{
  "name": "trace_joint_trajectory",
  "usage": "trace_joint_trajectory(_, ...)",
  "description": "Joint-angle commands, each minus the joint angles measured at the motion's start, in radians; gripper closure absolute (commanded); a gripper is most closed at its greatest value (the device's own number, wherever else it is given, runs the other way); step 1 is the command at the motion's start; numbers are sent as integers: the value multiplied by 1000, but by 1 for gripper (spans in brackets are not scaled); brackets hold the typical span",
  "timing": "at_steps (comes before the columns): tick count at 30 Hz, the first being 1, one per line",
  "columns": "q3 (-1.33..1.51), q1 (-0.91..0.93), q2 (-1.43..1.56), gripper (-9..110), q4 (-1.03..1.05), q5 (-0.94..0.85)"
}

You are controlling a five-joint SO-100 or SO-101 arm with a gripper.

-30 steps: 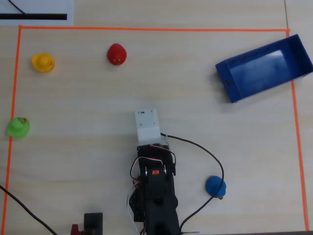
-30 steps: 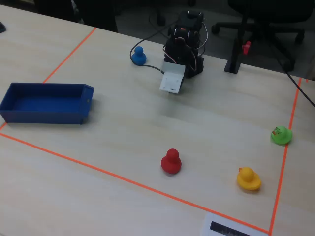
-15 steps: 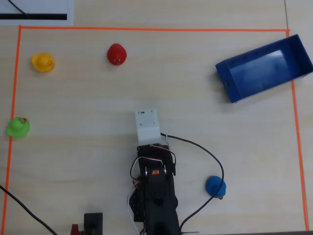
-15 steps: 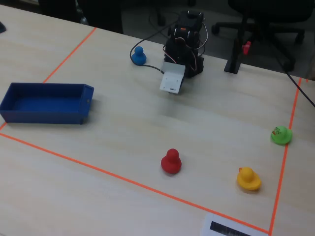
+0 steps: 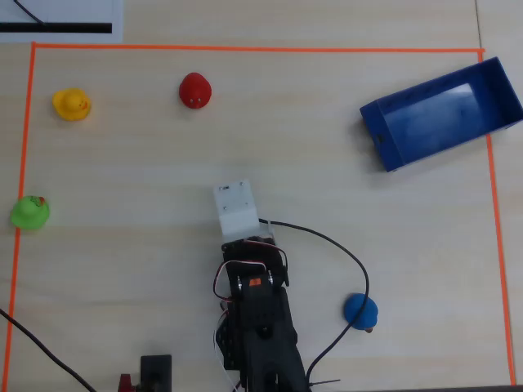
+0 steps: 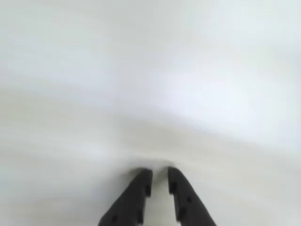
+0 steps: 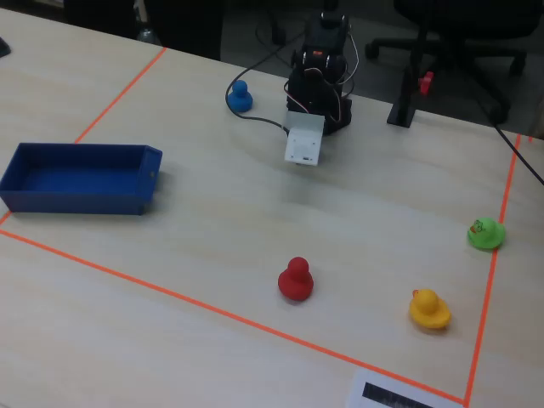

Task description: Grasp green duck and put it into box.

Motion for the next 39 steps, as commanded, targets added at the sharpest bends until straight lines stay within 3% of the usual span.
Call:
trace_joint_trajectory(1,-207,-137,-216,83,-288,55)
trace_joint_trajectory(8,-638,-520,-568,73,-483,276)
trace_joint_trajectory(15,-1006,-759,-991,70,-433,518)
trace_joint_trajectory(39,-1591,-848,-1770,62,-437,680)
